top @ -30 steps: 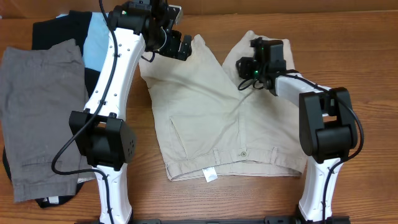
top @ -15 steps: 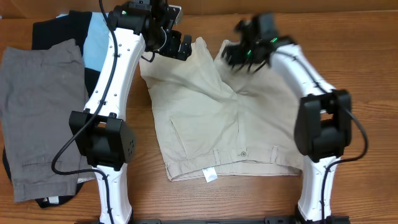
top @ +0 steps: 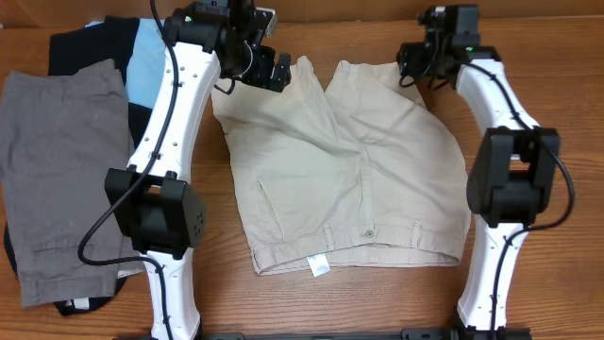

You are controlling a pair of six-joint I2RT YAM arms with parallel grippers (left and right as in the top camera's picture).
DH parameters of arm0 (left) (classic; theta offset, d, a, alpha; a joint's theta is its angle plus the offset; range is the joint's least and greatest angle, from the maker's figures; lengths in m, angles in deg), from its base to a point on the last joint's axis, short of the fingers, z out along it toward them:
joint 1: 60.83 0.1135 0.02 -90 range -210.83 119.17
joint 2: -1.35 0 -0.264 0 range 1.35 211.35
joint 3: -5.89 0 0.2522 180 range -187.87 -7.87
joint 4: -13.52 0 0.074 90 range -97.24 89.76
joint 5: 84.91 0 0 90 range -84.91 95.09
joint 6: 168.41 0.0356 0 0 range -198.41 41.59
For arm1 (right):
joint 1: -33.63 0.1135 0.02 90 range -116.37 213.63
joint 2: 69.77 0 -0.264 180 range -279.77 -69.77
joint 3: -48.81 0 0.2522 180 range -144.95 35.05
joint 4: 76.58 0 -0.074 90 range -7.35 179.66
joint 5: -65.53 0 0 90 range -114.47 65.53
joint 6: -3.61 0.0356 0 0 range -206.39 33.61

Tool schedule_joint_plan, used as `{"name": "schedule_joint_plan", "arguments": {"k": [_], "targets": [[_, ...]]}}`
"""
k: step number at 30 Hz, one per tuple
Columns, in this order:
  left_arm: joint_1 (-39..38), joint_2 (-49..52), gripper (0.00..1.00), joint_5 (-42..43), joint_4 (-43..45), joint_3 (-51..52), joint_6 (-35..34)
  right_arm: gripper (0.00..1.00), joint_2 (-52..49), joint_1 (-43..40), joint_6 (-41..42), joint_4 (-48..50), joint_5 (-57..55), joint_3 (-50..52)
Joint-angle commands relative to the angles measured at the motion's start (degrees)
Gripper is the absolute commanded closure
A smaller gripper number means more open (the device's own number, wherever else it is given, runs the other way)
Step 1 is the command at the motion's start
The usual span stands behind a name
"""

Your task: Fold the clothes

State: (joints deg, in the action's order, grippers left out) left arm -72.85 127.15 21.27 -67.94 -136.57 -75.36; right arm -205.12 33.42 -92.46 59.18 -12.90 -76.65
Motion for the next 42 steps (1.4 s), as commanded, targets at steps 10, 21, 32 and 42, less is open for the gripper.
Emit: {"name": "schedule_joint_plan", "arguments": {"k": [10, 21, 32, 42], "targets": [[-0.44, 0.48, 0.00, -0.31, 0.09, 0.04, 0.61, 0.46, -7.10, 0.52, -1.51, 1.03, -2.86, -0.07], [-0.44, 0.48, 0.00, -0.31, 0.55, 0.04, 0.61, 0.94, -6.03, -0.70, -1.25, -2.64, -2.62, -6.34], [-0.44, 0.48, 0.00, -0.31, 0.94, 0.04, 0.66, 0.96, -5.16, -2.49, -3.08, -14.29, -12.15, -26.34], [-0.44, 0.48, 0.00, -0.33, 1.09, 0.04, 0.66, 0.50, -5.79, -3.08, -4.24, -13.62, -19.71, -25.44]]}}
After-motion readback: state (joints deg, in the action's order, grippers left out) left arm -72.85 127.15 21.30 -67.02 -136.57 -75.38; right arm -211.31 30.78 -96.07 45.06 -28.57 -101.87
